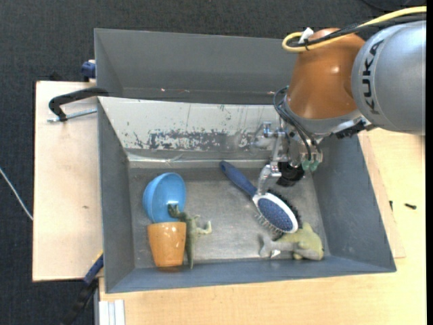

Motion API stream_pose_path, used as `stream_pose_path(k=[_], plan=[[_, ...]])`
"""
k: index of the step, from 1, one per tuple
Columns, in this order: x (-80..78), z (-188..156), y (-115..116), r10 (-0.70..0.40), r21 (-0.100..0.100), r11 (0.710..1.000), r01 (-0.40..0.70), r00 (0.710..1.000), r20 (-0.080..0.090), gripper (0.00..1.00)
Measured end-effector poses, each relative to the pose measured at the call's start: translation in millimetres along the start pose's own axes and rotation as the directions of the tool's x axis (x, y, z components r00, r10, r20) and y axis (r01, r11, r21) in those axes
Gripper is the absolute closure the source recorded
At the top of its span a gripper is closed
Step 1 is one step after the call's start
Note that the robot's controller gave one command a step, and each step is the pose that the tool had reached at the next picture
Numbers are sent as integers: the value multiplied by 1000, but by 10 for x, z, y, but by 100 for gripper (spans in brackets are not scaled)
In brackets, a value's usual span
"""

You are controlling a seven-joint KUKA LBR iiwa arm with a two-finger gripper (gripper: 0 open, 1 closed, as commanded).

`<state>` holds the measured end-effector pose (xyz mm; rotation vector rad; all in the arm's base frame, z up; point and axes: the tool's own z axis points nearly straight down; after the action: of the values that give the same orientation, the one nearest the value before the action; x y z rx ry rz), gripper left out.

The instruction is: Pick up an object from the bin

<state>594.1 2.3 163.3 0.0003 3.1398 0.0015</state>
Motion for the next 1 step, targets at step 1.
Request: stream_pose_path(k=[1], plan=[[280, 896, -416, -129, -4, 992, 129, 992, -2, 0]])
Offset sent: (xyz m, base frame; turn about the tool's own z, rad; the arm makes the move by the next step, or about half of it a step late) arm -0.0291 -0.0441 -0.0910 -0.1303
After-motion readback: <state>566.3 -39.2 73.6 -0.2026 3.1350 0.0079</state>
